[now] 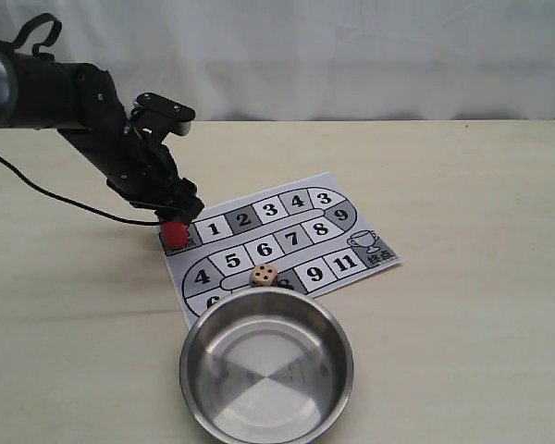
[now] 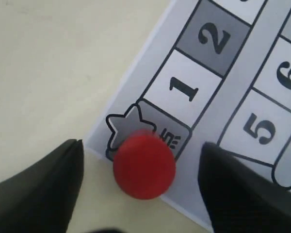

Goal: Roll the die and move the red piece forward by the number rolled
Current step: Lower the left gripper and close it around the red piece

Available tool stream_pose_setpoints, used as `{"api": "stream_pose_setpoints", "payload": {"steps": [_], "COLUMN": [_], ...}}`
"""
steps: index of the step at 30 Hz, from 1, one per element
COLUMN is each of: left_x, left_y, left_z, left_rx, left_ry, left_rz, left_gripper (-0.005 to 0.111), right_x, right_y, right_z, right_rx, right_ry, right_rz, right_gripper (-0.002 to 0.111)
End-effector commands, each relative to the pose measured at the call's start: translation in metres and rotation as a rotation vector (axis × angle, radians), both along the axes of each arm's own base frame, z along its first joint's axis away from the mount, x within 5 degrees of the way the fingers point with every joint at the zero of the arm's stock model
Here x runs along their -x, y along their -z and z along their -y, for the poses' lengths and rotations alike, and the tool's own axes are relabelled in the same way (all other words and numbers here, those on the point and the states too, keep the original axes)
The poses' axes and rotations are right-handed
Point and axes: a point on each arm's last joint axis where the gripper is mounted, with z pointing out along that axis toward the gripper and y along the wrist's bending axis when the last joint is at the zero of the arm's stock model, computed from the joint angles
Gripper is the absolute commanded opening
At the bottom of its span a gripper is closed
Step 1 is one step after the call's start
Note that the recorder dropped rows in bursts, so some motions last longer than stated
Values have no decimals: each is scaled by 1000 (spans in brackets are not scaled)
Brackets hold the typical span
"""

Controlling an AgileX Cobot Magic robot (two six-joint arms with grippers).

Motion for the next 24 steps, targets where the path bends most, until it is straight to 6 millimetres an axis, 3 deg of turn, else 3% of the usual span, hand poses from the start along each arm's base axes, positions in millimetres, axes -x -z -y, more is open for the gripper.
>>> {"api": "stream_pose_setpoints", "payload": {"steps": [1, 7, 13, 24], "left_x": [-4, -5, -6, -7], "left_y": [6, 27, 28, 27], "left_z": [0, 0, 0, 0], "left_rx": [9, -9, -8, -7], "left_ry": [-19, -18, -19, -16], "left_rz": [16, -29, -24, -5], "left_gripper": [64, 63, 61, 8], "right_x": [0, 0, 0, 0], "right_y": [1, 1, 1, 1], "right_z": [0, 0, 0, 0], "right_rx": [2, 2, 2, 5], "right_ry": [-2, -2, -2, -2], "right_rz": [2, 2, 2, 2], "right_gripper": [4, 4, 4, 4]}}
